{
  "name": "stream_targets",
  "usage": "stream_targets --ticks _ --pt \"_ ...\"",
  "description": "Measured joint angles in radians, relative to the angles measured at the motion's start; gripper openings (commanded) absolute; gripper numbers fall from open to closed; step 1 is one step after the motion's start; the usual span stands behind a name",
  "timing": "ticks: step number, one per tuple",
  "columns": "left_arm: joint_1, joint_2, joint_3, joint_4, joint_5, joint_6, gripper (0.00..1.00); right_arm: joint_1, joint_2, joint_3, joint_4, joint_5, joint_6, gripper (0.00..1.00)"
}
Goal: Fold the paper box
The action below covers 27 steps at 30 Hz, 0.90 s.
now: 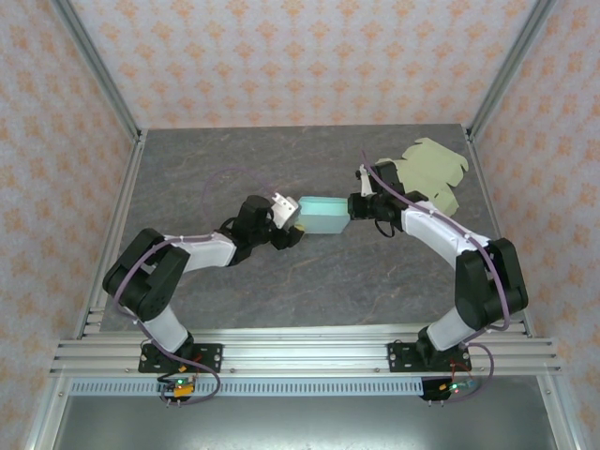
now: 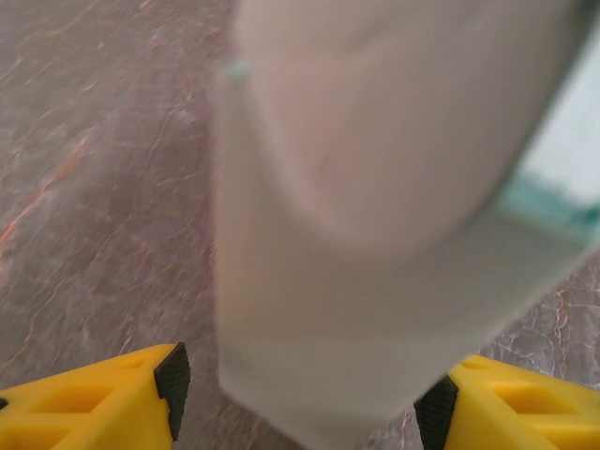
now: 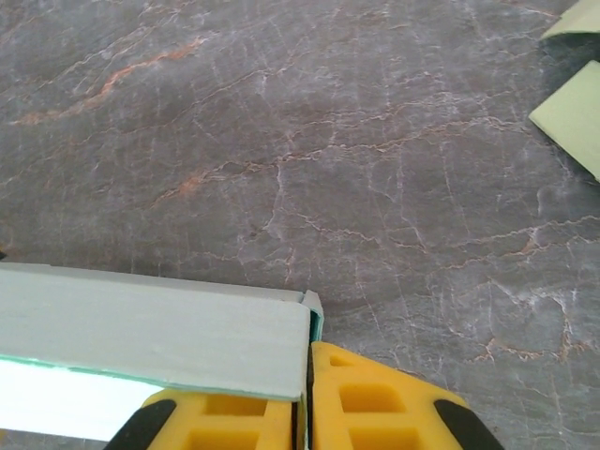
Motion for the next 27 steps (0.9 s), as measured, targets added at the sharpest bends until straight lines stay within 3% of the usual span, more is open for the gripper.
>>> stream_targets --ticks 11,13,15,19,27 --pt "0.016 -0.285 -0.104 -0.025 -0.033 -0.134 0.7 0.098 -0.009 -0.019 0.036 0.164 0.102 0.1" --pt "0.024 -0.336 -0.113 -0.026 -0.052 -0.188 0.65 0.11 -0.009 -0.019 0.032 0.195 0.119 0.1" --pt "0.034 -0.371 -0.11 -0.026 -0.066 -0.24 0.49 0.123 -0.009 -0.019 0.027 0.232 0.137 0.1" --pt "0.035 -0.343 -0.063 -0.057 -0.069 -0.304 0.33 0.148 -0.009 -0.018 0.022 0.293 0.165 0.1" --pt "0.019 -0.244 -0.019 -0.092 -0.042 -0.336 0.39 0.195 0.006 0.025 -0.06 0.436 0.23 0.11"
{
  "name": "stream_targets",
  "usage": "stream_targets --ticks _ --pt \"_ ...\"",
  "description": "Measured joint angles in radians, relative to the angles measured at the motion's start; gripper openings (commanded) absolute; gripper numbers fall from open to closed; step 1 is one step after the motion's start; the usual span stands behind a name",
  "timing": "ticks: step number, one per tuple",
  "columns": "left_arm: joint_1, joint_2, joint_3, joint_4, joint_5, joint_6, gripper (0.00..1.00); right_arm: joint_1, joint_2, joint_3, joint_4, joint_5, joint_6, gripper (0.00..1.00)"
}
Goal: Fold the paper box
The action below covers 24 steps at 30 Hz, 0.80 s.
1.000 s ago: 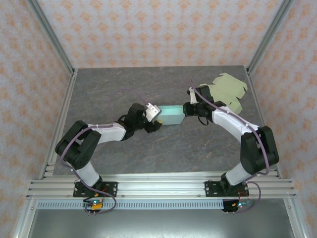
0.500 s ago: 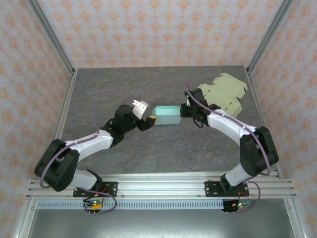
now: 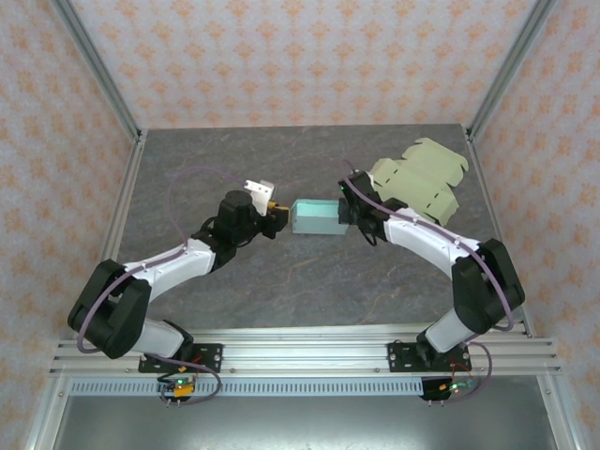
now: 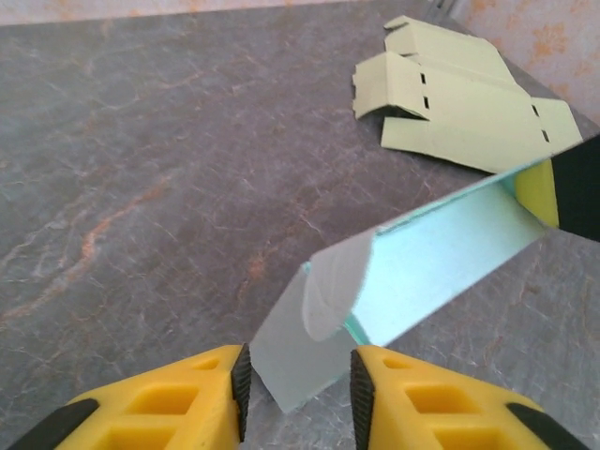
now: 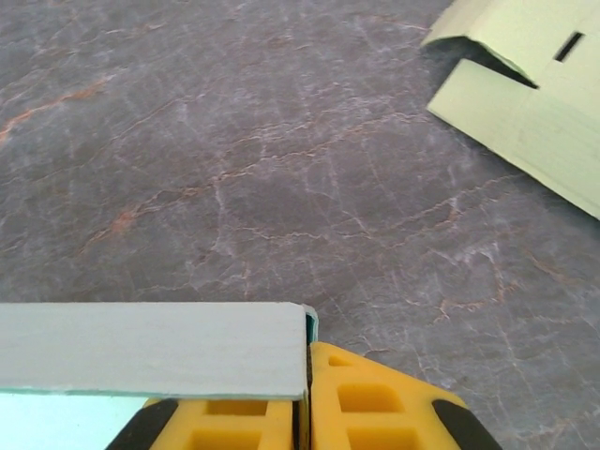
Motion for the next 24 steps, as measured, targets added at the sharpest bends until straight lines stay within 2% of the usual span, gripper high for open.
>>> stream_targets --ticks 7,10,12,16,20,24 --pt "-0.018 0.081 0.095 0.011 0.044 -0.01 0.37 0.034 0.04 0.05 -0.05 0.082 0.045 0.11" --pt "-0.024 0.125 0.115 0.011 0.046 -0.031 0.28 0.043 0.05 0.061 -0.062 0.099 0.058 0.11" --pt "-0.026 0.157 0.135 0.002 0.043 -0.045 0.18 0.045 0.053 0.065 -0.065 0.107 0.065 0.11" --pt "-0.03 0.203 0.194 -0.039 0.043 -0.055 0.13 0.045 0.056 0.071 -0.075 0.117 0.076 0.11" --pt "-0.031 0.205 0.219 -0.072 0.048 -0.055 0.0 0.045 0.056 0.071 -0.081 0.122 0.082 0.11" --pt "-0.031 0.209 0.256 -0.113 0.067 -0.055 0.0 0.045 0.057 0.071 -0.082 0.124 0.085 0.11"
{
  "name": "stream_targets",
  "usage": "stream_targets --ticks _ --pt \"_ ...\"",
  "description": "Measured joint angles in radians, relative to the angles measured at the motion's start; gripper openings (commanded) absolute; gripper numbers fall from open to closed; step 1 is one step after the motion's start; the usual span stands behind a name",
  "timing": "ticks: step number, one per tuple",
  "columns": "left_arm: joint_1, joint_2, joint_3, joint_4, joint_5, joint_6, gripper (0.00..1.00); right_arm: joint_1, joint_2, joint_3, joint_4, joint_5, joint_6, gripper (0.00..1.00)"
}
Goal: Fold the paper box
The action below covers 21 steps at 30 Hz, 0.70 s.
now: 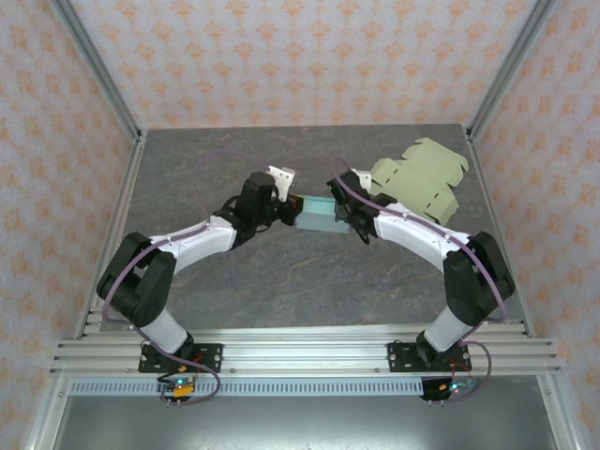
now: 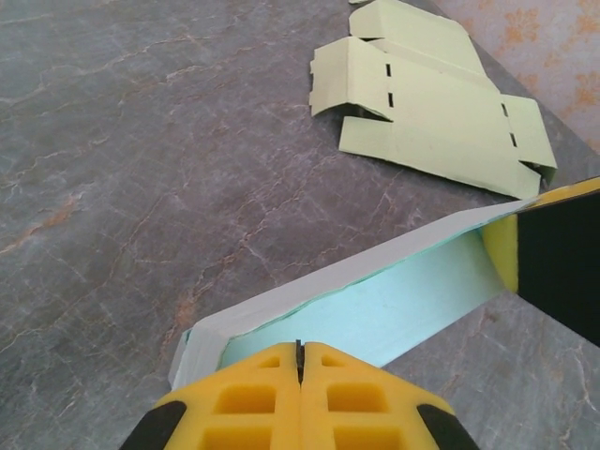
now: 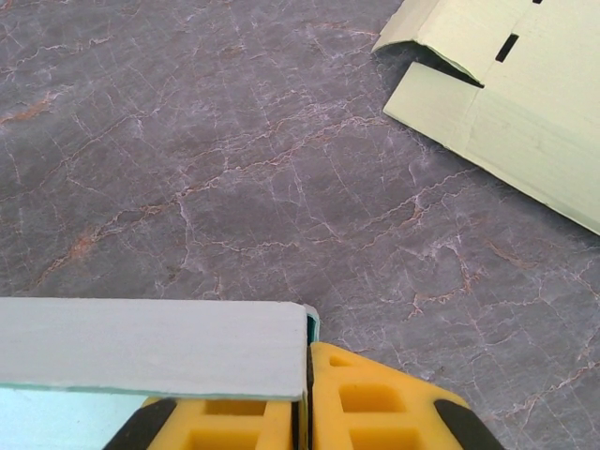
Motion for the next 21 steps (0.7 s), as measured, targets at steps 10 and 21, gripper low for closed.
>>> stream_targets --ticks 10,21 --pt "-0.003 0.033 0.088 -0.074 0.026 -0.072 0.2 0.0 0.004 0.004 0.0 0.0 0.011 0.11" --pt "0.031 0.015 0.011 -0.134 0.032 0.049 0.43 0.0 0.019 0.016 0.001 0.001 0.016 0.11"
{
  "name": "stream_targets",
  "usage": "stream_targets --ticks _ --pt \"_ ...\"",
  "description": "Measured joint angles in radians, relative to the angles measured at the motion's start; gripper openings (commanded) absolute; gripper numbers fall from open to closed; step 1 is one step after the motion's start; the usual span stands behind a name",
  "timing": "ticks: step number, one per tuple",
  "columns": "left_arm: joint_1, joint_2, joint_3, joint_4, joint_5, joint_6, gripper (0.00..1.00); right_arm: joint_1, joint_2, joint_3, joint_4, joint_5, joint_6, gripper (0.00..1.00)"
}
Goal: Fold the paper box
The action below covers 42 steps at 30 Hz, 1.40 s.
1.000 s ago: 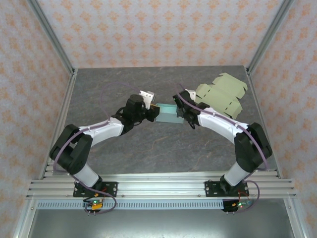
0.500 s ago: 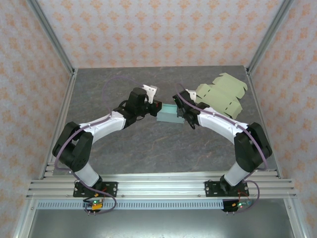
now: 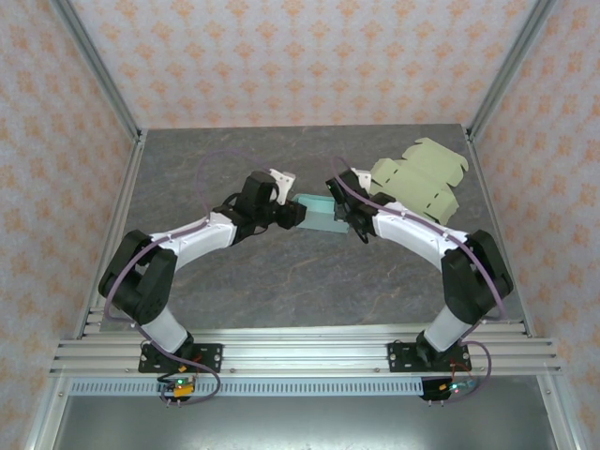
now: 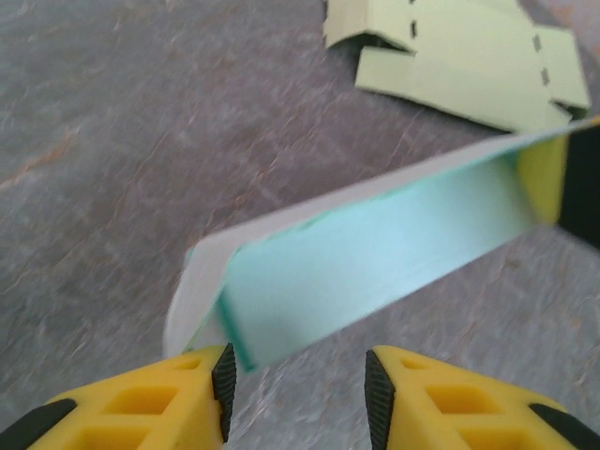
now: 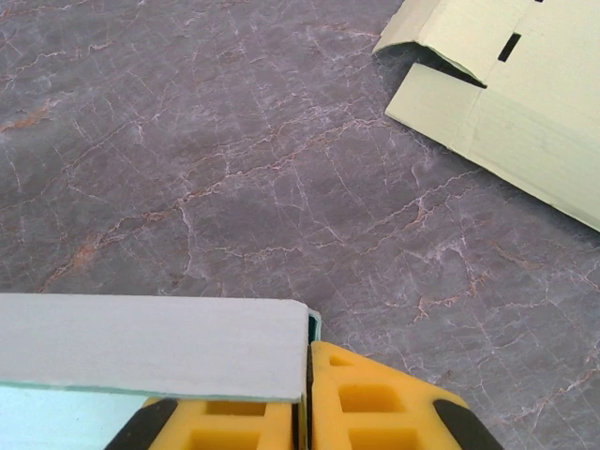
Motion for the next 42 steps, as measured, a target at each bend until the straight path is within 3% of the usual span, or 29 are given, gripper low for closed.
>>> stream_targets --ticks 9,14,16,21,27,42 --pt "0.033 0.048 0.057 -0.014 0.028 0.067 0.43 0.0 0.005 0.005 0.0 0.0 0.0 0.11" --pt "0.04 0.074 0.113 -0.044 0.057 0.106 0.25 0.0 0.007 0.005 -0.001 0.01 0.003 0.11" --pt "0.047 0.09 0.143 -0.06 0.071 0.114 0.29 0.0 0.009 0.005 -0.001 0.015 0.003 0.1" --pt "0.052 0.103 0.174 -0.085 0.098 0.129 0.52 0.0 0.009 0.005 0.0 0.015 0.008 0.1" --pt "0.055 0.105 0.205 -0.1 0.122 0.14 0.56 0.002 0.009 0.005 0.0 0.014 0.01 0.1" --pt "0.066 0.105 0.205 -0.135 0.158 0.143 0.36 0.003 0.009 0.005 0.0 0.014 0.01 0.1"
